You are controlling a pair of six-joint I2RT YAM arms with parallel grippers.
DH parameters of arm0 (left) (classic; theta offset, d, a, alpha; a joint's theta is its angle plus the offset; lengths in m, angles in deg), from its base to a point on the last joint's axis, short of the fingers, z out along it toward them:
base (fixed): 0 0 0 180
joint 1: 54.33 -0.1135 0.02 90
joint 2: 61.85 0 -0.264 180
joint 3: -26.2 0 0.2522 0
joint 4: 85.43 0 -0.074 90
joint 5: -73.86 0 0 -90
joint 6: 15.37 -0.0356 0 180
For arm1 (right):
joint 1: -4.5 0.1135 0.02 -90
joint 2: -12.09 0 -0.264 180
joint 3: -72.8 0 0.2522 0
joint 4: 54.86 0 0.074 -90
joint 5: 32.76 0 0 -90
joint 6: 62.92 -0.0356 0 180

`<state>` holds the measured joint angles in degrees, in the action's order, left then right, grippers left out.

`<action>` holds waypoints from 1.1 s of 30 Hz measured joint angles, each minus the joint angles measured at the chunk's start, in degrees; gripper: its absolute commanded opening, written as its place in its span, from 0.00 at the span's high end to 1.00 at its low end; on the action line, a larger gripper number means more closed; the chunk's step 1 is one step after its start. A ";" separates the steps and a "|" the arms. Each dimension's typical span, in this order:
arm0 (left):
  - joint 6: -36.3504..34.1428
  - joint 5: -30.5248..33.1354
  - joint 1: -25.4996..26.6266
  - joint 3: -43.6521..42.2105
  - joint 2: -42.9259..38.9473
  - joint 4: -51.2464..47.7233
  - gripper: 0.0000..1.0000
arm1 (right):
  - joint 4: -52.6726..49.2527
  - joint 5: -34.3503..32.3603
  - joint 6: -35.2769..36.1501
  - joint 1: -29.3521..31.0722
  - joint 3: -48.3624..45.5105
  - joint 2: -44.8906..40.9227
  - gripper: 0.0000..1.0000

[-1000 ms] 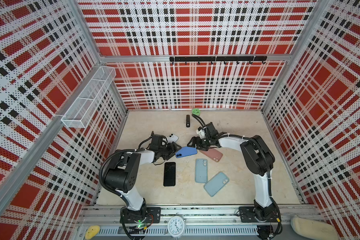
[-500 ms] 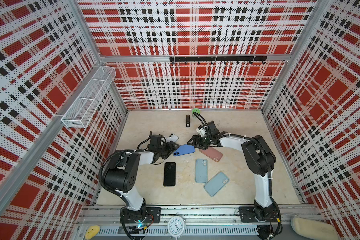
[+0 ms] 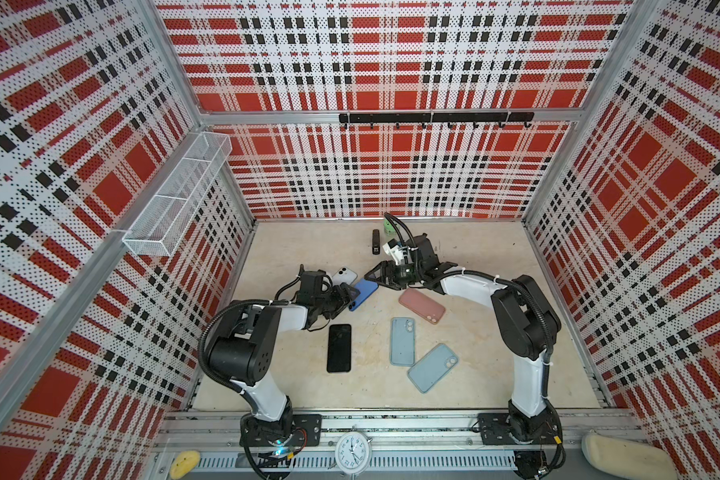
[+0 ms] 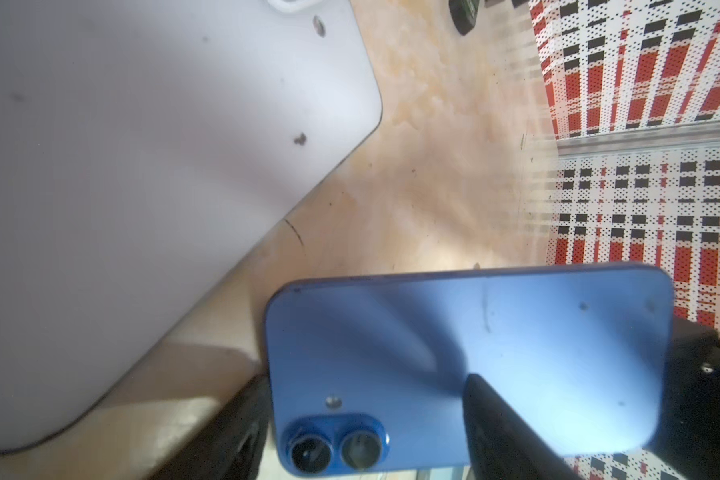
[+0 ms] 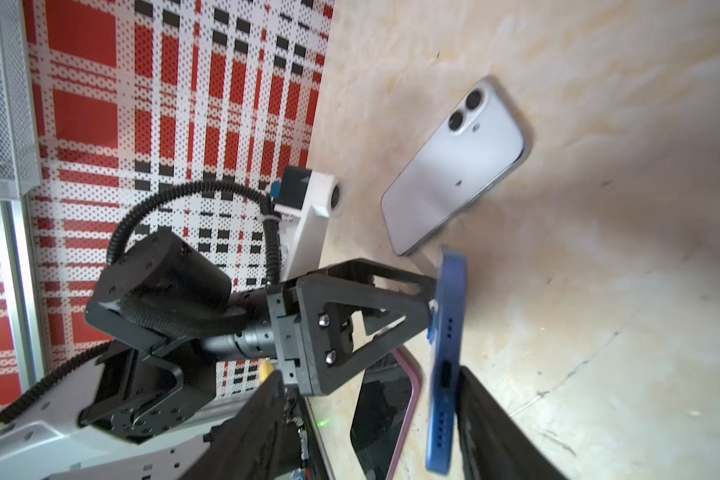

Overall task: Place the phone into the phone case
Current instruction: 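Lift the blue phone upright with the right gripper while the left rises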

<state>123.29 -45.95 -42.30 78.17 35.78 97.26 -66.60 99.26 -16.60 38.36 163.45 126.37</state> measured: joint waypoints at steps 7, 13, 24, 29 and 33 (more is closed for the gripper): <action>0.11 -0.66 -0.04 -0.55 0.00 0.90 0.24 | 0.00 0.81 -1.09 0.57 -1.31 1.16 0.46; 0.20 -1.18 -0.07 -0.70 0.00 1.09 0.24 | -0.33 -0.28 -0.63 0.52 -1.31 1.20 0.62; 0.22 -1.57 -0.24 -0.74 0.00 1.09 0.24 | -3.26 -3.19 1.22 0.55 -1.14 1.38 0.88; 0.55 -2.16 -0.76 -0.92 -0.17 1.07 0.23 | -5.29 -5.53 2.12 0.28 -1.20 1.38 0.96; 1.20 -2.60 -1.42 -1.36 -1.27 0.00 0.21 | -5.31 -5.55 2.19 0.26 -1.29 1.36 0.99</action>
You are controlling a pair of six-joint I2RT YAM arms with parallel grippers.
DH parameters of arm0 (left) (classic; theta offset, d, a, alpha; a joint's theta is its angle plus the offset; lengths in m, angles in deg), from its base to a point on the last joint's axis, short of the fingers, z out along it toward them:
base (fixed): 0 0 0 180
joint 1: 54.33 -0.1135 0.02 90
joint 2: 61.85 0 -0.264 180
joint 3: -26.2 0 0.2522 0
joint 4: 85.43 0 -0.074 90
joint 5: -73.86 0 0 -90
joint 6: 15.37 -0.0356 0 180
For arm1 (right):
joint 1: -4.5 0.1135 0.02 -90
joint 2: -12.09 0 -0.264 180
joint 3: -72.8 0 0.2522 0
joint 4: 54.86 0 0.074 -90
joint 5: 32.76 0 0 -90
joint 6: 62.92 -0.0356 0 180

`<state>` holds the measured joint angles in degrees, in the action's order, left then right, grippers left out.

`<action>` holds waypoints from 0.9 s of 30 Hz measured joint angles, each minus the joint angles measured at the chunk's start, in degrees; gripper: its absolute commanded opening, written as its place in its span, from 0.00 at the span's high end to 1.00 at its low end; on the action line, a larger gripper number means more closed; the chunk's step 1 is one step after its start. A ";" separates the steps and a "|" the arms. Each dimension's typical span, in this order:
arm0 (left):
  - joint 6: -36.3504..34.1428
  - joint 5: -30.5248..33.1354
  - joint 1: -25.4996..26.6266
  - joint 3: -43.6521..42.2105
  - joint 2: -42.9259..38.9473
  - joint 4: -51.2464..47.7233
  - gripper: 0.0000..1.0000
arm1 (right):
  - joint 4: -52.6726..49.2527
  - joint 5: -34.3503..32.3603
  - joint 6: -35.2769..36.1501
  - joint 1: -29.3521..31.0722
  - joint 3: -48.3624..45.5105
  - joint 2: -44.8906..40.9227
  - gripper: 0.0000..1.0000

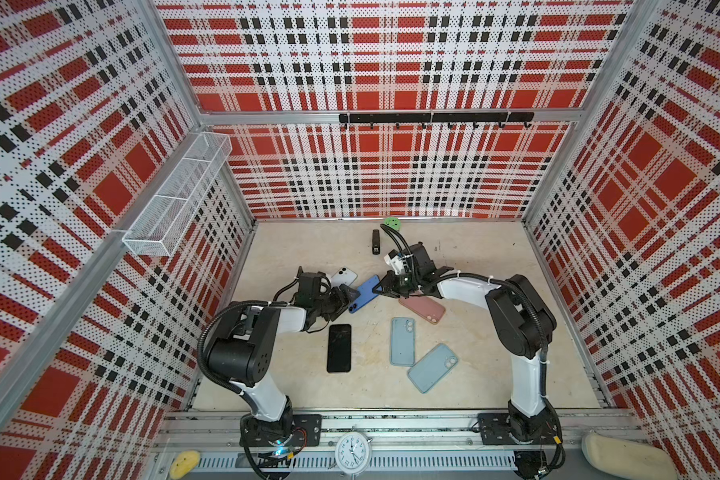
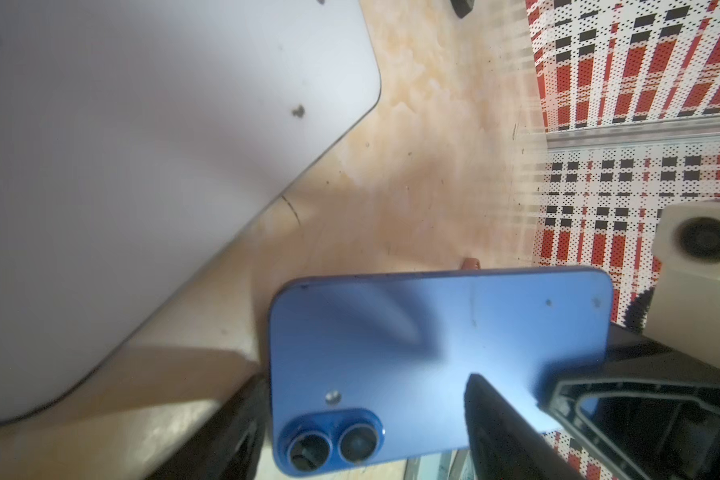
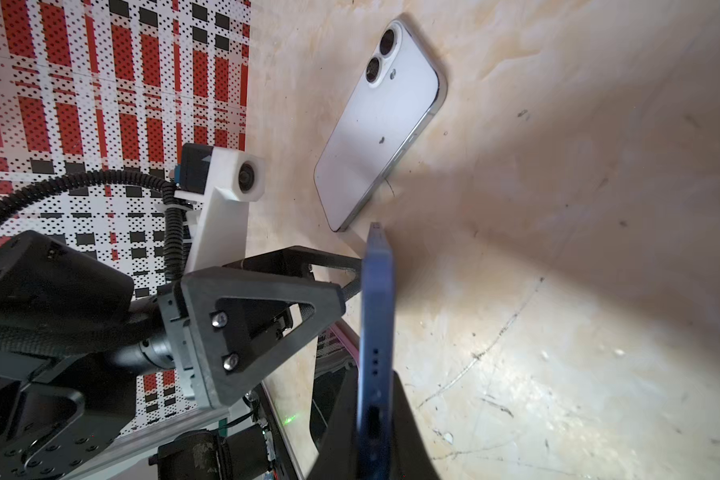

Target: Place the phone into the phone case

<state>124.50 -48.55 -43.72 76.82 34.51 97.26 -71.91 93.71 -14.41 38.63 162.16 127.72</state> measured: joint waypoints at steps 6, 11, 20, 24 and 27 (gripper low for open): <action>0.90 -0.90 -1.68 -0.81 -6.01 -3.96 0.15 | -0.39 0.63 0.00 -1.44 -2.16 -3.06 1.00; 0.87 -3.87 -2.80 1.53 -11.80 -5.68 0.12 | 1.97 3.80 -1.79 -5.57 -3.67 -9.05 1.00; 0.63 -11.61 -1.62 11.89 -17.35 -7.15 0.11 | 10.73 11.50 -8.33 -16.00 -8.15 -21.70 1.00; -0.02 -15.15 2.47 17.55 -17.27 -7.23 0.11 | 14.32 16.04 -11.23 -18.67 -11.04 -25.97 1.00; -0.66 -17.40 5.38 21.00 -16.46 -7.17 0.14 | 16.46 19.63 -13.03 -19.28 -13.05 -28.30 1.00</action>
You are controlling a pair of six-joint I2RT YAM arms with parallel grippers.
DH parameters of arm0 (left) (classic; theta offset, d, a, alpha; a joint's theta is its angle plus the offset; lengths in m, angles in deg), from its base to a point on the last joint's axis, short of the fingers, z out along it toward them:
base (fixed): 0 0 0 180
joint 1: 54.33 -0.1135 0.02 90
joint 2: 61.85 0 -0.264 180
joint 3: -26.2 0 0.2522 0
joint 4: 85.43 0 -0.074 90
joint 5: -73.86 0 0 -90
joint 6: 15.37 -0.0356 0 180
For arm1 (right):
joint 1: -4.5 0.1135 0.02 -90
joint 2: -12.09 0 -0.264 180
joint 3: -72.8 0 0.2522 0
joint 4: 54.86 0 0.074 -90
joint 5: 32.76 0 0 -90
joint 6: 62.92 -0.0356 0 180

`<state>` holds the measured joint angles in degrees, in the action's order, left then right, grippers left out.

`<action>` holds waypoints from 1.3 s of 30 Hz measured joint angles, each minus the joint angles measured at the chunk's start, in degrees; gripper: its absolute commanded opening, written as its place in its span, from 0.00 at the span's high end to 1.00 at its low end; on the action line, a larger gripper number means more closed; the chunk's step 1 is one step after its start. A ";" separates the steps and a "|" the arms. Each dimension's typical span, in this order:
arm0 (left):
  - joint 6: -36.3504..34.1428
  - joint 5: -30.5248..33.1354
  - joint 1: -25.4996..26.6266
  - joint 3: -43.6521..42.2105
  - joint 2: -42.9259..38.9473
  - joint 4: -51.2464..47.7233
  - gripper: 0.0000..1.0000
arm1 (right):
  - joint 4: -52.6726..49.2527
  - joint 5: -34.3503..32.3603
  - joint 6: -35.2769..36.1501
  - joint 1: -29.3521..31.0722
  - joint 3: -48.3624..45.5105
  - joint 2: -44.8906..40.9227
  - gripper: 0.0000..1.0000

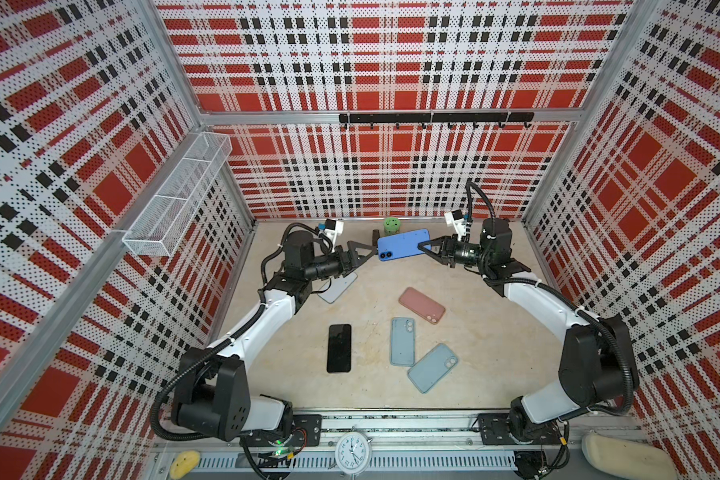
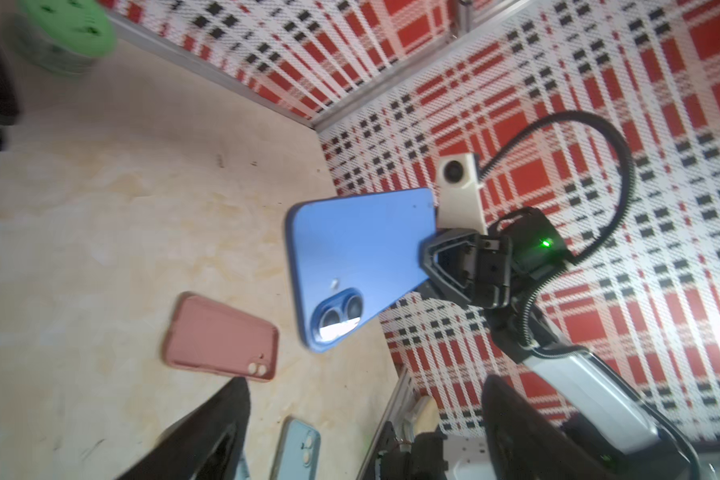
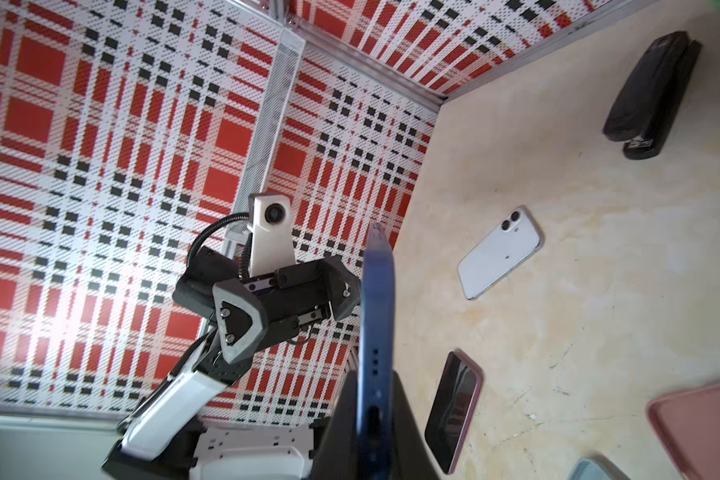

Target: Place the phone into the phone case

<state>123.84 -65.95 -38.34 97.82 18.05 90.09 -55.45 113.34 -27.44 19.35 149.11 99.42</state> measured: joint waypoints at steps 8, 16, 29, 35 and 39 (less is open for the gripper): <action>-0.04 -3.08 5.18 1.25 3.39 2.08 0.23 | 3.61 6.29 -1.68 -0.20 -4.98 -6.40 1.00; 5.11 -4.26 9.44 -1.33 3.50 13.46 0.30 | 11.15 9.25 -5.40 -0.70 -9.75 -7.15 1.00; 13.97 -4.39 9.86 -2.84 6.38 28.89 0.61 | 35.91 13.07 -21.81 -4.42 -14.91 -4.35 1.00; 14.88 -4.76 10.14 -2.84 7.50 29.16 0.82 | 34.03 13.20 -18.88 -4.61 -14.99 -4.74 1.00; 15.43 -5.16 10.14 -2.84 7.91 28.55 0.95 | 28.30 13.09 -13.49 -4.61 -14.67 -6.14 1.00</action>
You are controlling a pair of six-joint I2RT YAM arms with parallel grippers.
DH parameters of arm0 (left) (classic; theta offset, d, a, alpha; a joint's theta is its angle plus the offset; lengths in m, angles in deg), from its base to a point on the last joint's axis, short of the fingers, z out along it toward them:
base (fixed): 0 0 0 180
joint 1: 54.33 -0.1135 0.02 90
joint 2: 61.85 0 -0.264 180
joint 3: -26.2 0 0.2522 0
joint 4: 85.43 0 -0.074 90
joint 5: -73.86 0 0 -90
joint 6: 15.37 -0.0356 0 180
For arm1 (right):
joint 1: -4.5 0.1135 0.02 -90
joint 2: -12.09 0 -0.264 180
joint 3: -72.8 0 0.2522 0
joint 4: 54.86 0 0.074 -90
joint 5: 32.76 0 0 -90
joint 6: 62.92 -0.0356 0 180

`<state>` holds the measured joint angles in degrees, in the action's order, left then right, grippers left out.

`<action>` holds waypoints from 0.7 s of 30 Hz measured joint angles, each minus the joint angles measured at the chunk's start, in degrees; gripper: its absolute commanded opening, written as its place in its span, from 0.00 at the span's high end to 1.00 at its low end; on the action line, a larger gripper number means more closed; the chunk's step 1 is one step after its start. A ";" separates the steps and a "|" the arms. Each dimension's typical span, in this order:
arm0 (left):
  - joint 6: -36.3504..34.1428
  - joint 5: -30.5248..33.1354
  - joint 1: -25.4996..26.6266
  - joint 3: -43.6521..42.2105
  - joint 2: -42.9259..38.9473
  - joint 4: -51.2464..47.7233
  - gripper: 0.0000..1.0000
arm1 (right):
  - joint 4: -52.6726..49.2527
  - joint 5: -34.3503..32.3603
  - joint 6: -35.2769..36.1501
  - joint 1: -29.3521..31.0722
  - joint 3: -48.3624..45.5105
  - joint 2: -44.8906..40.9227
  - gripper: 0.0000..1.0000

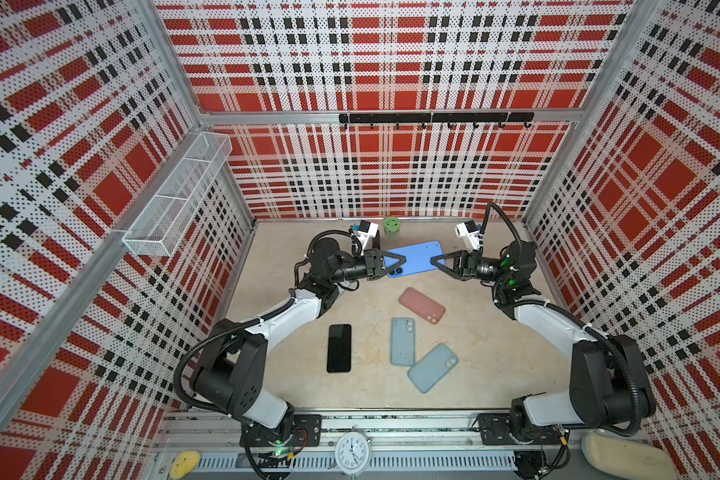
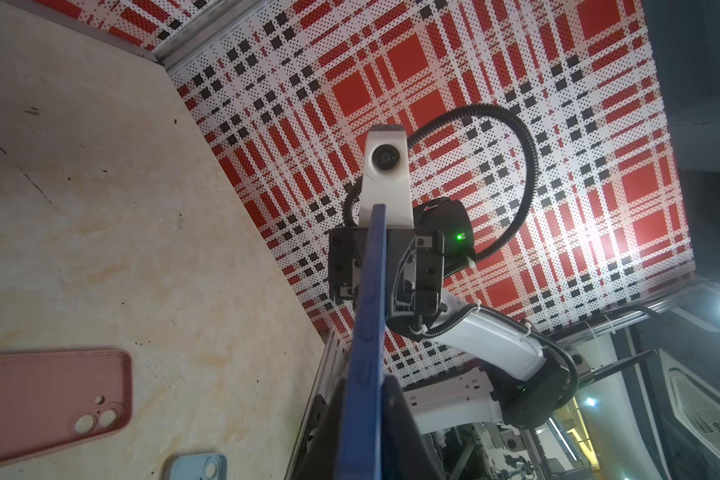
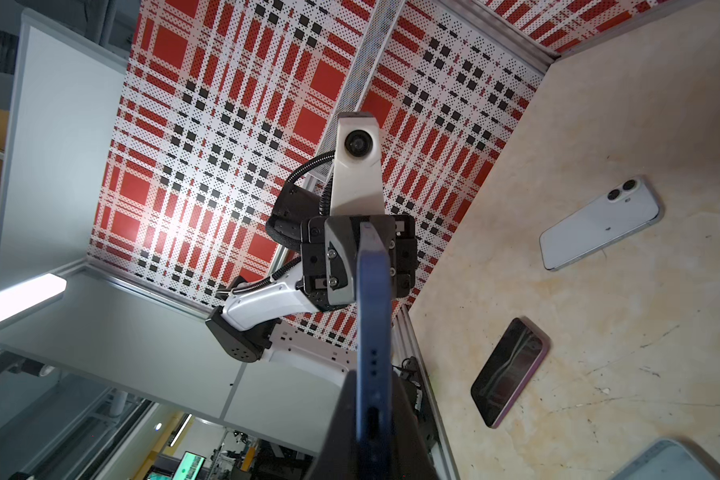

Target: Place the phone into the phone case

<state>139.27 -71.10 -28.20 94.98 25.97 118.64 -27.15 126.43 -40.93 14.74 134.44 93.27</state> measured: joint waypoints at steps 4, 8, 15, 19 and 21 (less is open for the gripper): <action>-0.31 -0.33 0.07 0.00 0.02 -0.35 1.00 | -7.30 -0.28 5.90 -0.04 0.72 -1.84 0.87; -1.88 -0.39 0.13 0.28 -0.02 -1.33 1.00 | -17.00 -1.95 11.80 -0.04 2.03 -3.63 0.47; -8.70 0.07 -0.57 1.95 -0.31 -10.58 1.00 | -38.23 -9.79 24.70 -0.48 8.52 -6.99 0.28; -15.91 2.05 -2.36 4.70 -1.97 -18.36 1.00 | -48.78 -16.59 29.42 -1.62 12.44 -9.75 0.28; -22.56 4.76 -2.95 7.93 -2.91 -24.96 1.00 | -53.55 -20.37 31.06 -2.29 13.92 -11.04 0.28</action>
<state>116.71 -66.34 -31.15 102.91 23.06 93.68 -80.70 106.06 -9.87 12.44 148.37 82.24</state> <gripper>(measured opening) 0.135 0.722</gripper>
